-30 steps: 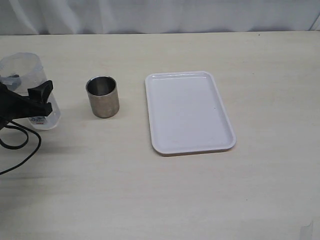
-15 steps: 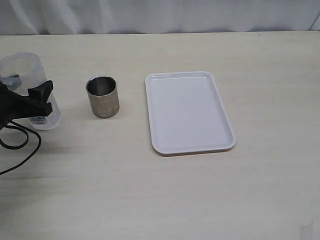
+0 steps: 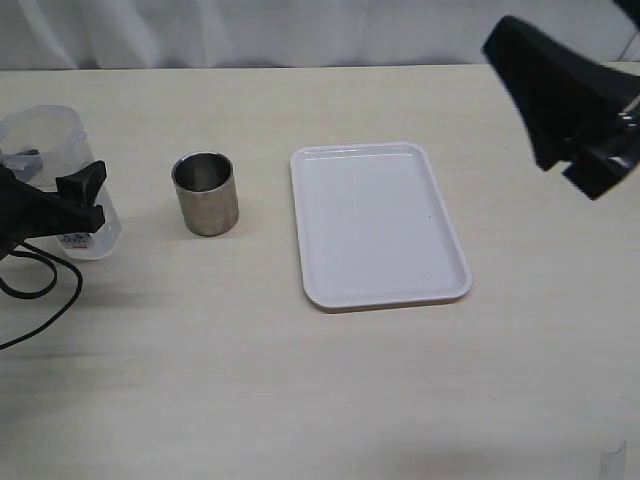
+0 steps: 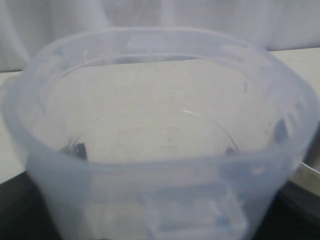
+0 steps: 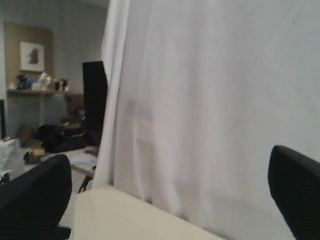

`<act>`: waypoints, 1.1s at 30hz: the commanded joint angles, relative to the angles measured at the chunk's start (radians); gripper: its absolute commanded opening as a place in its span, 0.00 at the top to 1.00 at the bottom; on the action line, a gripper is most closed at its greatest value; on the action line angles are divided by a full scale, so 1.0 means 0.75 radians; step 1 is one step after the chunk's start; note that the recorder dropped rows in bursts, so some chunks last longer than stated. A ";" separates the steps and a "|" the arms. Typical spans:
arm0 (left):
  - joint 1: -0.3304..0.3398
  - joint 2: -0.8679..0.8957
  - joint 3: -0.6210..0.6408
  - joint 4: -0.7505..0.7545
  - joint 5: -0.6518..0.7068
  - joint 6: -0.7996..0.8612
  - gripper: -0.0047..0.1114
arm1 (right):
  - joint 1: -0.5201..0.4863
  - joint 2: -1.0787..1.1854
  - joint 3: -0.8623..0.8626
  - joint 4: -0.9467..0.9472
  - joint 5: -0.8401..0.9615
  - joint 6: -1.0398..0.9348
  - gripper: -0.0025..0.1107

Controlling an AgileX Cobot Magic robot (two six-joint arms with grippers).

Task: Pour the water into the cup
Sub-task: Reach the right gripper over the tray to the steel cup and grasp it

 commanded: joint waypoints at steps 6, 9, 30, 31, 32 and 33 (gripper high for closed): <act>-0.002 0.002 -0.025 -0.003 -0.020 0.054 0.96 | -0.003 0.628 -0.328 -0.430 -0.207 -0.041 0.02; -0.002 0.002 -0.046 -0.003 -0.020 0.069 0.96 | -0.003 0.812 -0.449 -0.561 -0.228 -0.036 0.02; -0.002 0.002 -0.191 -0.003 -0.020 0.069 0.96 | 0.272 1.616 -1.110 -0.599 -0.220 -0.080 0.02; -0.002 0.002 -0.191 -0.003 -0.020 0.069 0.96 | 0.285 1.638 -1.134 -0.598 -0.209 -0.080 0.02; -0.002 0.002 -0.191 -0.003 -0.020 0.069 0.96 | 0.302 1.664 -1.159 -0.595 -0.194 -0.071 0.02; -0.002 0.002 -0.191 -0.003 -0.020 0.069 0.96 | 0.318 1.687 -1.182 -0.595 -0.172 -0.051 0.02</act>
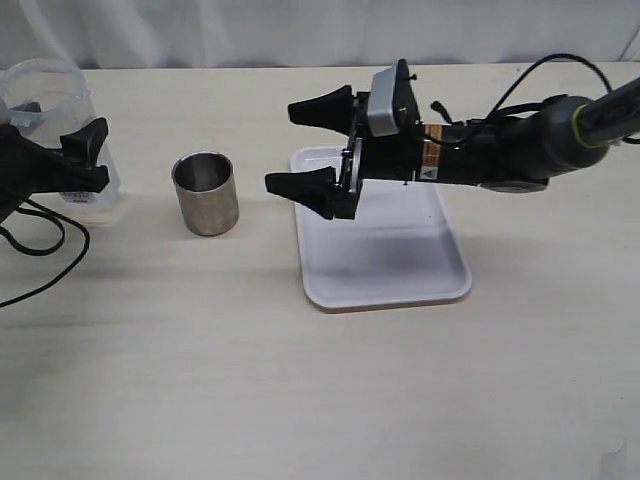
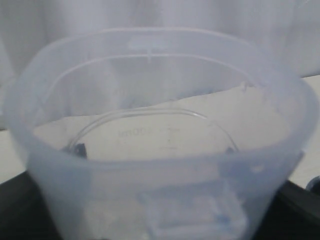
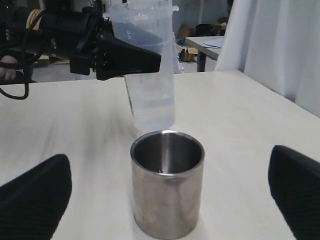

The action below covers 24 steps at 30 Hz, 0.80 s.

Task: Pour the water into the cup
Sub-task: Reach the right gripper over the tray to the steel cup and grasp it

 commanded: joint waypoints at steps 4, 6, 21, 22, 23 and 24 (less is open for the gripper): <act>-0.002 0.000 -0.012 -0.006 -0.056 0.000 0.96 | 0.108 0.158 -0.166 0.009 0.078 0.094 0.02; -0.002 0.000 -0.012 -0.006 -0.056 0.000 0.96 | 0.130 0.185 -0.205 0.015 0.118 0.110 0.02; -0.002 0.000 -0.012 -0.006 -0.056 0.000 0.96 | 0.234 0.315 -0.387 0.136 0.356 0.171 0.02; -0.002 0.000 -0.012 -0.006 -0.056 0.000 0.96 | 0.239 0.329 -0.398 0.136 0.356 0.174 0.02; -0.002 0.000 -0.012 -0.006 -0.056 0.000 0.96 | 0.242 0.337 -0.407 0.136 0.356 0.174 0.02; -0.002 0.000 -0.012 -0.006 -0.056 0.000 0.96 | 0.251 0.346 -0.414 0.140 0.351 0.174 0.02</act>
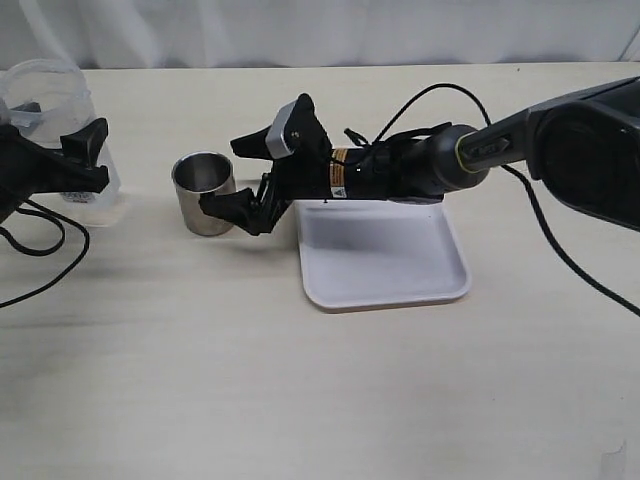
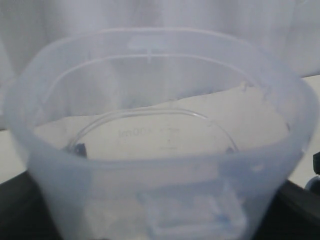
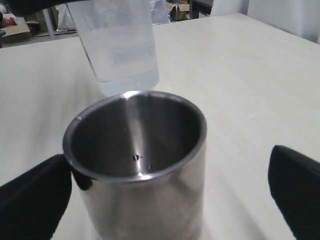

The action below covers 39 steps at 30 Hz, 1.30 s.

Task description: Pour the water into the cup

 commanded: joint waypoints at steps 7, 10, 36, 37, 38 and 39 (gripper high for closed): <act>-0.002 0.000 -0.012 -0.006 -0.056 0.000 0.96 | 0.065 0.046 -0.051 0.059 0.079 -0.006 0.02; -0.002 0.000 -0.012 -0.006 -0.056 0.000 0.96 | 0.076 0.049 -0.072 0.059 0.088 -0.003 0.02; -0.002 0.000 -0.012 -0.003 -0.056 0.000 0.96 | 0.076 0.134 -0.154 0.054 -0.011 0.067 0.02; -0.002 0.000 -0.012 -0.003 -0.056 0.000 0.96 | 0.076 0.134 -0.154 0.054 -0.025 0.067 0.02; -0.002 0.000 -0.012 -0.003 -0.056 0.000 0.96 | 0.076 0.134 -0.154 0.054 -0.034 0.067 0.02; -0.002 0.000 -0.012 -0.003 -0.056 0.000 0.96 | 0.076 0.134 -0.154 0.054 -0.037 0.067 0.02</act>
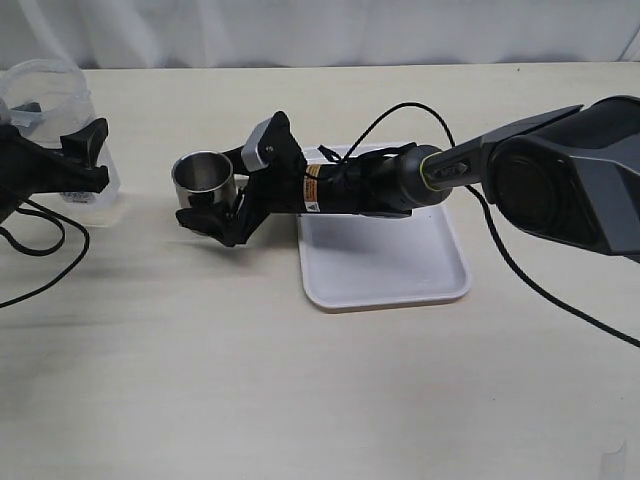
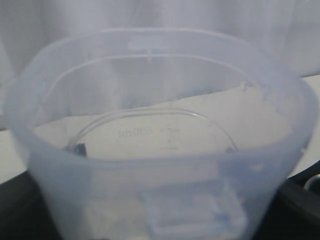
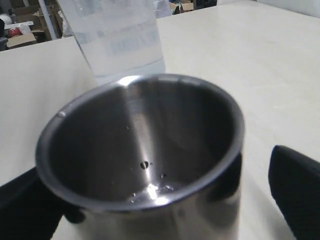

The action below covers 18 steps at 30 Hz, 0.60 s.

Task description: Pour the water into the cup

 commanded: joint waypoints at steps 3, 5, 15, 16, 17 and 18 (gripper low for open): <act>-0.002 0.000 -0.012 -0.003 -0.056 0.000 0.96 | 0.000 0.001 -0.008 -0.006 -0.051 0.003 0.02; -0.002 0.000 -0.012 -0.003 -0.056 0.000 0.96 | 0.000 0.003 -0.008 -0.006 -0.051 0.003 0.02; -0.002 0.000 -0.012 0.005 -0.056 0.000 0.96 | 0.045 0.003 -0.008 0.010 0.057 -0.010 0.02; -0.002 0.000 -0.012 0.005 -0.056 0.000 0.96 | 0.045 0.003 -0.008 0.018 0.057 -0.010 0.02; -0.002 0.000 -0.012 0.005 -0.056 0.000 0.96 | 0.045 0.003 -0.008 0.031 0.057 -0.010 0.02; -0.002 0.000 -0.012 0.005 -0.056 0.000 0.96 | 0.045 0.003 -0.008 0.034 0.057 -0.010 0.02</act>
